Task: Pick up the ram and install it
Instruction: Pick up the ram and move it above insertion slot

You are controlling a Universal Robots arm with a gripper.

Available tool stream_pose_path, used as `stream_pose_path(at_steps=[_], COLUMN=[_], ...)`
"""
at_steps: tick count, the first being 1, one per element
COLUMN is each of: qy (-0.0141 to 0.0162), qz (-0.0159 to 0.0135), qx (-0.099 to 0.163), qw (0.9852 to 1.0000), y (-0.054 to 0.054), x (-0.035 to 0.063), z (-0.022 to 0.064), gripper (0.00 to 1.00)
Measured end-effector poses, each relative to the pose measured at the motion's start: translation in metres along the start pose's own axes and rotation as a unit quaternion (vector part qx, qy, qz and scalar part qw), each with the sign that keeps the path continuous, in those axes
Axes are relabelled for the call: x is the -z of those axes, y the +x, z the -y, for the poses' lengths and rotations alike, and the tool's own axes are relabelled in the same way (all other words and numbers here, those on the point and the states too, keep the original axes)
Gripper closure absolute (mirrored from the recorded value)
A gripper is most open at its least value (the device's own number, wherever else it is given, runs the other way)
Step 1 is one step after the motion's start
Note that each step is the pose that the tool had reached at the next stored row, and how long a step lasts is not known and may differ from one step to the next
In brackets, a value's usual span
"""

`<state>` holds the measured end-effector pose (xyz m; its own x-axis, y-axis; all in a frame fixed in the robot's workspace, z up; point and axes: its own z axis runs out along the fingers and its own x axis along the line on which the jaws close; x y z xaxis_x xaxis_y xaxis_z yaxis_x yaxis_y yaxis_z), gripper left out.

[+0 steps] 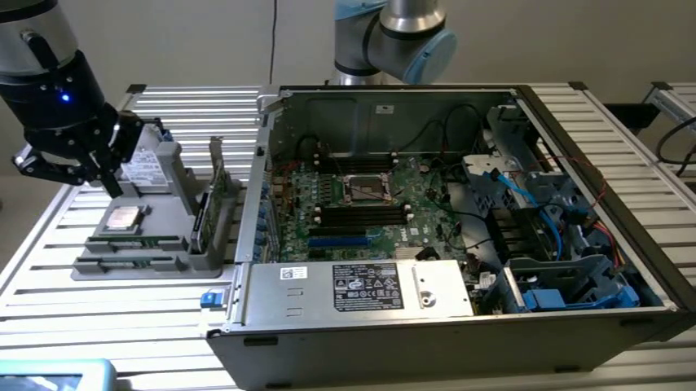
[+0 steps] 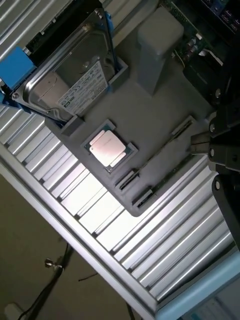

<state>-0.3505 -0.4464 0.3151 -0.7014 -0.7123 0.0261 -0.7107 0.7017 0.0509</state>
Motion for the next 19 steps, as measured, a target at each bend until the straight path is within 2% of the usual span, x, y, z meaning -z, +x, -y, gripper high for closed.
stream_pose_path(at_steps=[4, 10, 14, 16, 19], qy=[0.0004, 0.0005, 0.0002, 0.0004, -0.0008], qz=[-0.0011, -0.0014, -0.0016, 0.0001, 0.0014], qx=[0.031, 0.075, 0.104, 0.112, 0.134], qw=[0.9995, 0.9972, 0.9946, 0.9937, 0.991], y=[0.0, 0.0, 0.0, 0.0, 0.0], x=[0.0, 0.0, 0.0, 0.0001, -0.0001], z=[0.0, 0.0, 0.0, 0.0, -0.0001], gripper=[0.89, 0.89, 0.89, 0.89, 0.89])
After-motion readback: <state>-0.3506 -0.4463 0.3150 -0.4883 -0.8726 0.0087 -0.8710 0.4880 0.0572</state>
